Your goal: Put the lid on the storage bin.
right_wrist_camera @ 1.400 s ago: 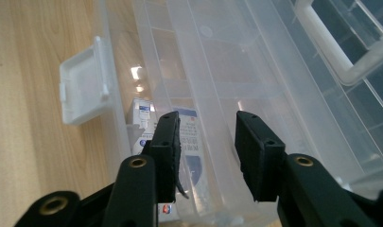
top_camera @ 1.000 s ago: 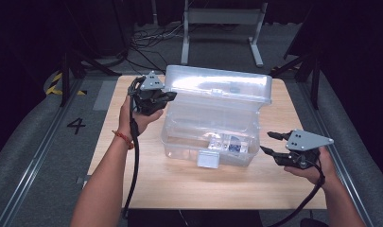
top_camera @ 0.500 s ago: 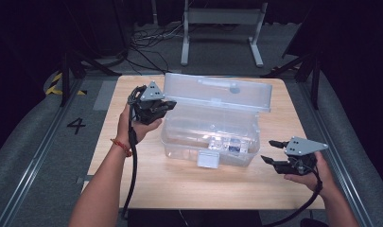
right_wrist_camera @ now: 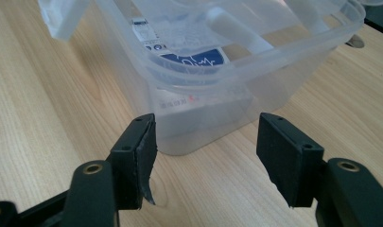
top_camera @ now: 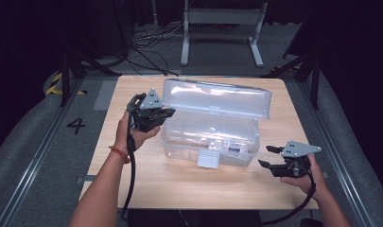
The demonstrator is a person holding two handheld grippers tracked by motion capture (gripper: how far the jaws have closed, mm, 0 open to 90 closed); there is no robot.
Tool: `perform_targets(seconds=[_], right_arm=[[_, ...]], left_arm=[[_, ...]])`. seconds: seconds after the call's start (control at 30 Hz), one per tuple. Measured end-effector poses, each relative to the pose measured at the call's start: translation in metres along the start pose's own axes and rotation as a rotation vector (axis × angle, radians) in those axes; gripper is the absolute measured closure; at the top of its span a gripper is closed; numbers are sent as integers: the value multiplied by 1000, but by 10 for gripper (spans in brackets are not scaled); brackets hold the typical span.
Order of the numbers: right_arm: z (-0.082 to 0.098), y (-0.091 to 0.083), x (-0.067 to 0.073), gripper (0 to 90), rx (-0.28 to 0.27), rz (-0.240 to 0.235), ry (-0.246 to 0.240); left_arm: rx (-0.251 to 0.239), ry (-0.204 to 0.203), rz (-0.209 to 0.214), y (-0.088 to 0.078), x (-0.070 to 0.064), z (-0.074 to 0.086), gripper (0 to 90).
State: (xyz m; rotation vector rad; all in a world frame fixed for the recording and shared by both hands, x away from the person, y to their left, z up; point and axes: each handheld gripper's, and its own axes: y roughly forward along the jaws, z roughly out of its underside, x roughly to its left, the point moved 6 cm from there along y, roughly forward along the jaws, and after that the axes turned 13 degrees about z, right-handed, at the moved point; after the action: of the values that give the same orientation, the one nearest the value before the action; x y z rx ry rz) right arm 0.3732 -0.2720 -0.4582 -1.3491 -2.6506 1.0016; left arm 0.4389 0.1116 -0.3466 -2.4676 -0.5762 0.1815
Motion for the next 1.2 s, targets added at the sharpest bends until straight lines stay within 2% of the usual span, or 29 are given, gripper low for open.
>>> perform_targets(seconds=[0.2, 0.4, 0.57, 0.67, 0.73, 0.8, 1.0, 1.2], right_arm=[[11, 7, 1, 398, 43, 13, 7], [19, 12, 7, 429, 86, -3, -28], [20, 14, 10, 420, 94, -6, -32], [21, 14, 11, 418, 105, -13, -33], [23, 16, 12, 417, 118, -18, -39], [25, 17, 12, 416, 126, -11, -52], [26, 18, 13, 413, 135, -19, -41], [30, 20, 11, 393, 153, -5, -43]], left_arm=[[16, -9, -4, 2, -3, 8, 897], [11, -20, 2, 4, -8, 15, 897], [-6, -34, 20, 6, -11, 22, 897], [-18, -40, 16, 6, -12, 25, 896], [-31, -60, 21, 6, -13, 29, 896], [-36, -62, 24, 6, -12, 32, 896], [-48, -97, 28, 7, -12, 43, 896], [-55, -98, 37, 6, -14, 47, 894]])
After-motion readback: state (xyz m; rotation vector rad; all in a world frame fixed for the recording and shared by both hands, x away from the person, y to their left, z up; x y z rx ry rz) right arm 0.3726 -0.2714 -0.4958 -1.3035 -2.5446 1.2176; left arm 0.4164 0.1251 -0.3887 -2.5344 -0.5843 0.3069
